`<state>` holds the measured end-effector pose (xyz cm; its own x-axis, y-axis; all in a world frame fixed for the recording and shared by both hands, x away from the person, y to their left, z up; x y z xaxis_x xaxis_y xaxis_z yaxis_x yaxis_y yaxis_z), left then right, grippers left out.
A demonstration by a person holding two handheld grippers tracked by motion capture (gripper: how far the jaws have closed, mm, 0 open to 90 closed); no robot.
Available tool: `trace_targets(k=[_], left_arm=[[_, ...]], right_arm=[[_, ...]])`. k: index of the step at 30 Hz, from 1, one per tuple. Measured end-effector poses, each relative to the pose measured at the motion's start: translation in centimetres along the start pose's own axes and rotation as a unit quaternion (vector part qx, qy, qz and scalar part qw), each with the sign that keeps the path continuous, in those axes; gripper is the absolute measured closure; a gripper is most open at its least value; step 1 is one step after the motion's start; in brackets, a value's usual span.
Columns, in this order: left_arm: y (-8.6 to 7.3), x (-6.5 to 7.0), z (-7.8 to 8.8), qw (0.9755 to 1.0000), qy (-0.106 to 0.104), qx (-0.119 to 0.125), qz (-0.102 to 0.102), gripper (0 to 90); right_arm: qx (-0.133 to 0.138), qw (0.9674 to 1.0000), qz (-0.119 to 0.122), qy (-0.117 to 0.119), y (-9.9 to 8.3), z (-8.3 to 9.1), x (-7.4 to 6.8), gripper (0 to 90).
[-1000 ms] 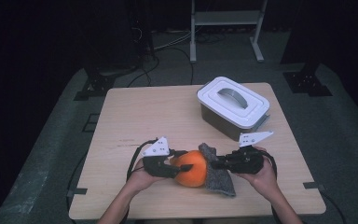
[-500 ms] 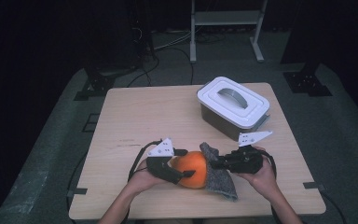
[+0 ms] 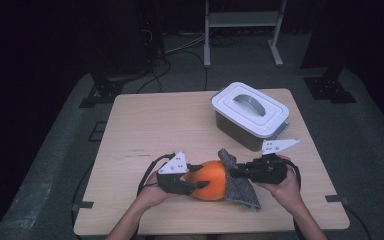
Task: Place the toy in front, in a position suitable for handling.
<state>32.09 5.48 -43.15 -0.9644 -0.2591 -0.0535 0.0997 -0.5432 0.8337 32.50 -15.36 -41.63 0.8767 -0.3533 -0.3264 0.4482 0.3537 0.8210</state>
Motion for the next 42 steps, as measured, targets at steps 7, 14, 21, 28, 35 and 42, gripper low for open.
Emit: trace_targets(k=[7, 14, 21, 28, 35, 42], left_arm=[[0.3, -0.4, 0.5, 0.9993, 0.036, -0.005, -0.008, 50.2], [-0.1, 0.2, -0.1, 0.9998, 0.003, -0.02, -0.005, 46.4], [-0.1, 1.5, -0.5, 0.9976, -0.065, -0.023, -0.012, 45.2], [0.4, 0.5, 0.0, 0.9995, -0.029, -0.006, 0.005, 36.3], [-0.7, 0.5, -0.7, 0.9977, -0.055, -0.032, 0.021, 34.4], [-0.8, 1.0, -0.6, 0.995, -0.092, -0.037, 0.015, 31.5]], right_arm=[[0.014, 0.9996, 0.011, 0.022, 0.7, -0.6, -0.9, 75.4], [-0.036, 0.9991, -0.021, 0.0, -1.1, -2.1, 0.9, 75.1], [-0.009, 0.9994, -0.034, 0.005, -0.7, -0.9, 1.1, 75.0], [-0.053, 0.9974, -0.036, 0.034, -1.6, -2.1, 0.7, 74.9], [-0.054, 0.9975, -0.025, 0.038, -1.3, -2.0, 0.1, 74.4], [-0.05, 0.9981, -0.023, 0.027, -1.4, -1.7, 0.3, 74.3]])
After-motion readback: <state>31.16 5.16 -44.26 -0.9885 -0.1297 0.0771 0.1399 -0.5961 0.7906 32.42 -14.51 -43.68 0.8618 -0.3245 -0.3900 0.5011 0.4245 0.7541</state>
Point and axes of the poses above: each handheld gripper's, and its own axes: z roughly backward along the jaws, y roughly out of its top, x roughly to its right, the point moved 6 cm from there along -z, roughly forward along the jaws, and after that the axes turned 5 degrees about -x, right-handed, at the moved point
